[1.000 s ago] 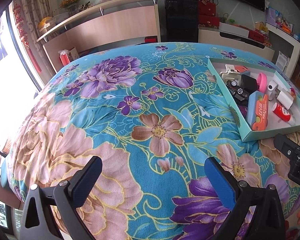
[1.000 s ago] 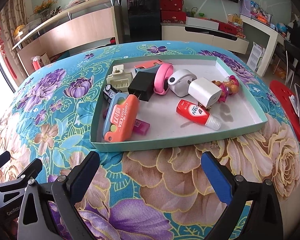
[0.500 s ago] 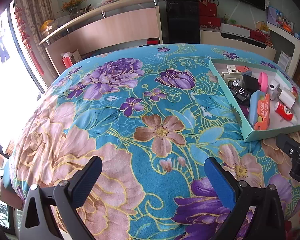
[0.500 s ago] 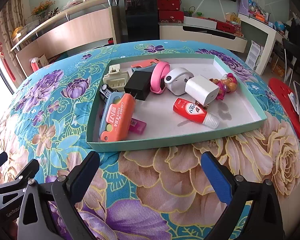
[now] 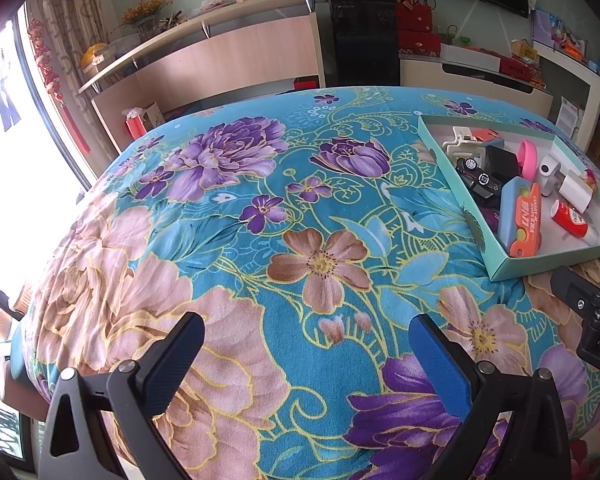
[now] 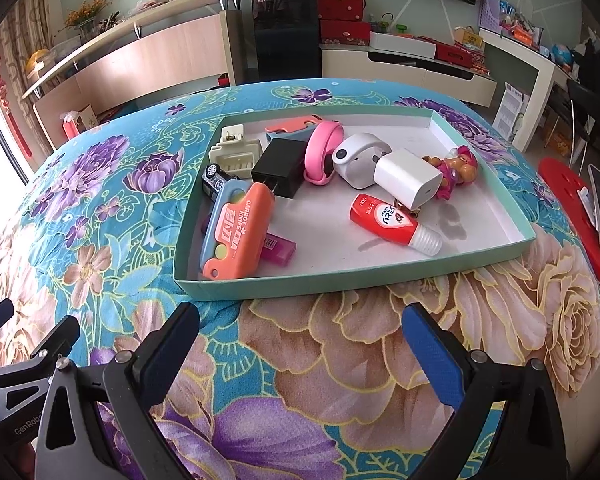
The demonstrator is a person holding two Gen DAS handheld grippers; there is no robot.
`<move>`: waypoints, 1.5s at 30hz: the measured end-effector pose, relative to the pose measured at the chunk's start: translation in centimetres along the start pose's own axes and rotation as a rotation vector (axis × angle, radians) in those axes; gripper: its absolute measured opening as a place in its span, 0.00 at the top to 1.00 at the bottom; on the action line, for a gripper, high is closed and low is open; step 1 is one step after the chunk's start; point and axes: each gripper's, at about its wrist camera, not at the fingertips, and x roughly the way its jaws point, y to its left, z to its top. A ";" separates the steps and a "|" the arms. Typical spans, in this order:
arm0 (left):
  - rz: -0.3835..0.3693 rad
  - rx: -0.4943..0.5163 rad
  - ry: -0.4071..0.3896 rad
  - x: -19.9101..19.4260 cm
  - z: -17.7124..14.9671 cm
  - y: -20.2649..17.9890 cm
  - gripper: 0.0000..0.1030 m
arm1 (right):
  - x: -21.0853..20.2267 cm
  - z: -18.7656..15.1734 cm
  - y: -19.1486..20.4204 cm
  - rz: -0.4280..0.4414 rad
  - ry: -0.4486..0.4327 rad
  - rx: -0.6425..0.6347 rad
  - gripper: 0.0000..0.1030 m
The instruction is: Organize rigid objects
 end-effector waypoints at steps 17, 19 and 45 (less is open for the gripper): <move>0.005 0.004 0.021 0.5 -0.1 0.1 0.00 | 0.0 0.0 0.1 -0.001 -0.001 -0.008 0.02; 0.010 0.006 0.024 0.5 -0.1 0.1 0.00 | -0.1 0.0 0.1 -0.001 0.000 -0.008 0.02; 0.007 0.024 0.003 0.0 -0.1 -0.3 0.00 | -0.1 0.0 0.2 -0.004 0.003 -0.018 0.02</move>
